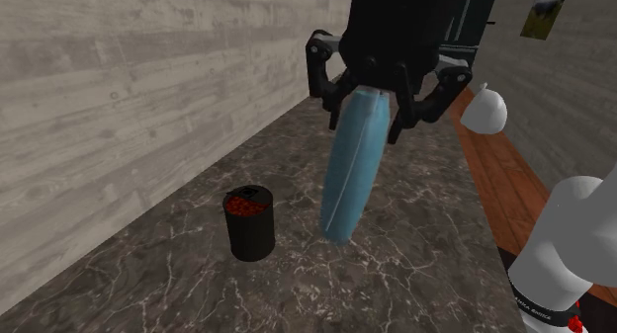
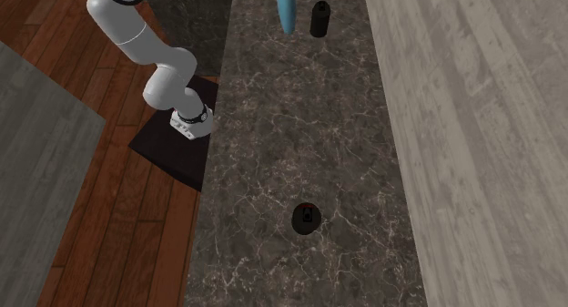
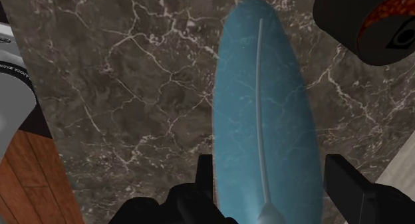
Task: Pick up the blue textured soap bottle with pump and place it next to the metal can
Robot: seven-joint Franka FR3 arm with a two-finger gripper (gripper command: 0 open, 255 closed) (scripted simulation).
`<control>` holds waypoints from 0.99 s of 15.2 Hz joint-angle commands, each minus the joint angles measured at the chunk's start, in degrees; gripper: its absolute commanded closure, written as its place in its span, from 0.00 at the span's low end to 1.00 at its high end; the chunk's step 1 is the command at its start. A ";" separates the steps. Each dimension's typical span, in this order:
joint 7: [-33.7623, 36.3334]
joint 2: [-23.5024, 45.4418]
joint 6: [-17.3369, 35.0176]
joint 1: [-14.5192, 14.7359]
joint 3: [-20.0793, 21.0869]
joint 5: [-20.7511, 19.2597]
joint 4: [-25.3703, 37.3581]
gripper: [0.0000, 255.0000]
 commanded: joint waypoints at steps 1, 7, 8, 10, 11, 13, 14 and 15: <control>-0.09 -1.04 1.76 0.28 -0.68 0.69 -2.39 1.00; 0.32 -3.15 6.51 1.10 -1.71 2.10 -8.73 1.00; 0.41 -3.39 7.17 1.21 -1.81 2.26 -9.58 1.00; 0.41 -3.39 7.17 1.20 -1.81 2.26 -9.59 1.00; 0.41 -3.39 7.17 1.20 -1.80 2.26 -9.58 1.00; 0.41 -3.39 7.17 1.20 -1.80 2.26 -9.58 1.00; 0.41 -3.39 7.17 1.20 -1.80 2.26 -9.58 1.00; 0.41 -3.39 7.17 1.20 -1.80 2.26 -9.58 1.00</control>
